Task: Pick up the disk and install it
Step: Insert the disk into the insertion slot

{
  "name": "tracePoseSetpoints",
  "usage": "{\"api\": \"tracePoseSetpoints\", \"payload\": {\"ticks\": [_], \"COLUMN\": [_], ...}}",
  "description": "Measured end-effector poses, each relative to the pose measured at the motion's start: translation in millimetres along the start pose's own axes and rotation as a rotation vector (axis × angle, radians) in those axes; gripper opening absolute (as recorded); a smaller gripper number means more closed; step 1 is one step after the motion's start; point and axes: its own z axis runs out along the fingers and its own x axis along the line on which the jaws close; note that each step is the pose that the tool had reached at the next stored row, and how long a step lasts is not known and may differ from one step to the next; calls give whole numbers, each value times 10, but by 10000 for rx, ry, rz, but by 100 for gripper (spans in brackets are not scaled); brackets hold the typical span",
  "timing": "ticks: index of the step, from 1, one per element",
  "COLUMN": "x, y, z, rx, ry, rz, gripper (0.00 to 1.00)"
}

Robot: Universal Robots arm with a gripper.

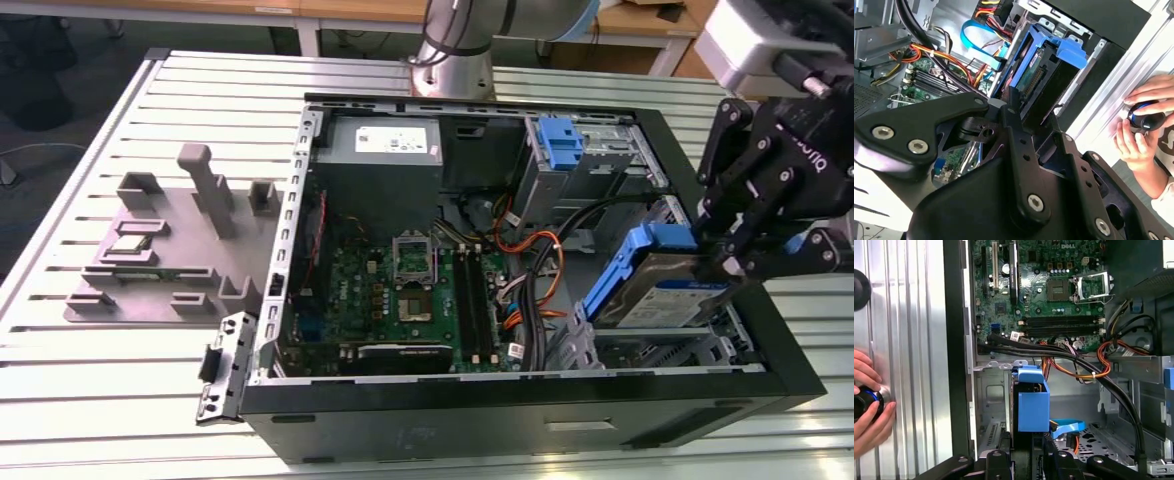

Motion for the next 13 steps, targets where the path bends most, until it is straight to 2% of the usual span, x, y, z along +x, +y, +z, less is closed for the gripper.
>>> {"api": "tracePoseSetpoints", "payload": {"ticks": [8,13], "x": [1,2], "y": [1,1], "z": [145,183], "rx": [1,0], "ry": [0,0], "rz": [0,0], "gripper": [35,35]}}
